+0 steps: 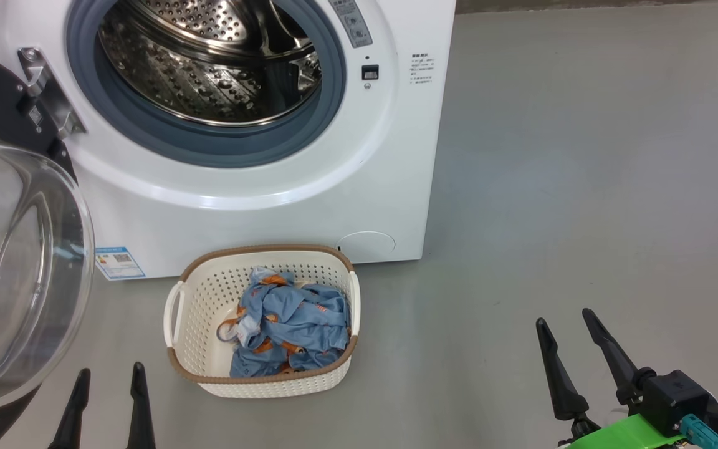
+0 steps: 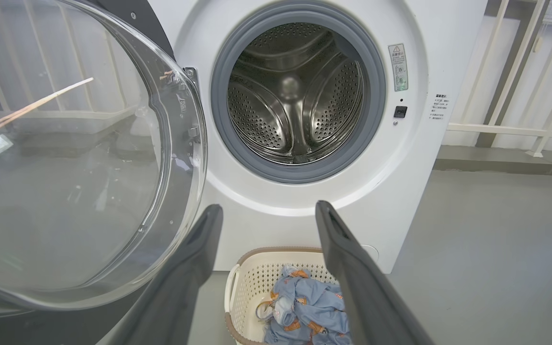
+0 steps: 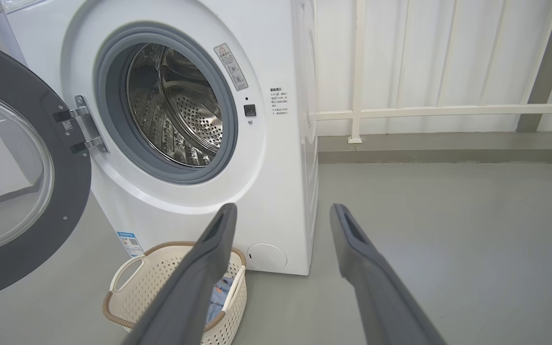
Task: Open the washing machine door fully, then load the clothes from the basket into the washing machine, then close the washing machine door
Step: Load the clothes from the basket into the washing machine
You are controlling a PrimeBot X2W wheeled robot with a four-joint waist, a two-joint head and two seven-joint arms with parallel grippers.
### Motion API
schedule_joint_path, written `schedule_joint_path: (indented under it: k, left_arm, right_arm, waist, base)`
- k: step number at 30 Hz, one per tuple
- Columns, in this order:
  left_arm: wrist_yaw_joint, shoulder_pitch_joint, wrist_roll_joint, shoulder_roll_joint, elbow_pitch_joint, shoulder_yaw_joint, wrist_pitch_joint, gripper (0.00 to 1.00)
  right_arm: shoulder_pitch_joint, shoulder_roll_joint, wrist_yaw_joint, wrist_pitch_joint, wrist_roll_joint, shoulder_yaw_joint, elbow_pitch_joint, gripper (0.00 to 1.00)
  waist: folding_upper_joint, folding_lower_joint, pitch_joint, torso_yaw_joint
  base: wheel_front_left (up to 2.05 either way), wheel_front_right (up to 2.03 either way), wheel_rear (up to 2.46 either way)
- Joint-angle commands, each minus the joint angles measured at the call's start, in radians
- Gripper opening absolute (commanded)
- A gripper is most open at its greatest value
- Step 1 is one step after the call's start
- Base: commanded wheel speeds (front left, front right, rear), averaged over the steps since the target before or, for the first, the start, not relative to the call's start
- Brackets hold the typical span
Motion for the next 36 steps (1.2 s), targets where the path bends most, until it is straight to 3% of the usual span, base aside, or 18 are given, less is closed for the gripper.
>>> schedule_joint_path:
  k: [1,21,36]
  left_arm:
    - [-0.008,-0.01,0.001,0.015,-0.027,0.031,-0.005,1.0]
    - [-0.01,-0.011,0.009,0.015,-0.022,0.03,-0.005,1.0]
    - [-0.003,-0.025,-0.008,0.015,-0.036,0.037,-0.005,1.0]
  right_arm:
    - [-0.004,-0.001,0.006,-0.012,-0.009,0.027,-0.02,1.0]
    - [-0.004,-0.001,0.006,-0.012,-0.007,0.031,-0.013,1.0]
    - [-0.011,-0.001,0.006,-0.012,-0.005,0.03,-0.007,1.0]
  waist:
    - [-0.0001,0.0,-0.001,-0.001]
    - [-0.0001,0.0,0.002,0.003]
    - [-0.0001,0.0,0.015,0.001]
  base:
    - [0.0,0.0,0.0]
    - [0.14,-0.14,0.0]
    - [1.72,-1.68,-0.04]
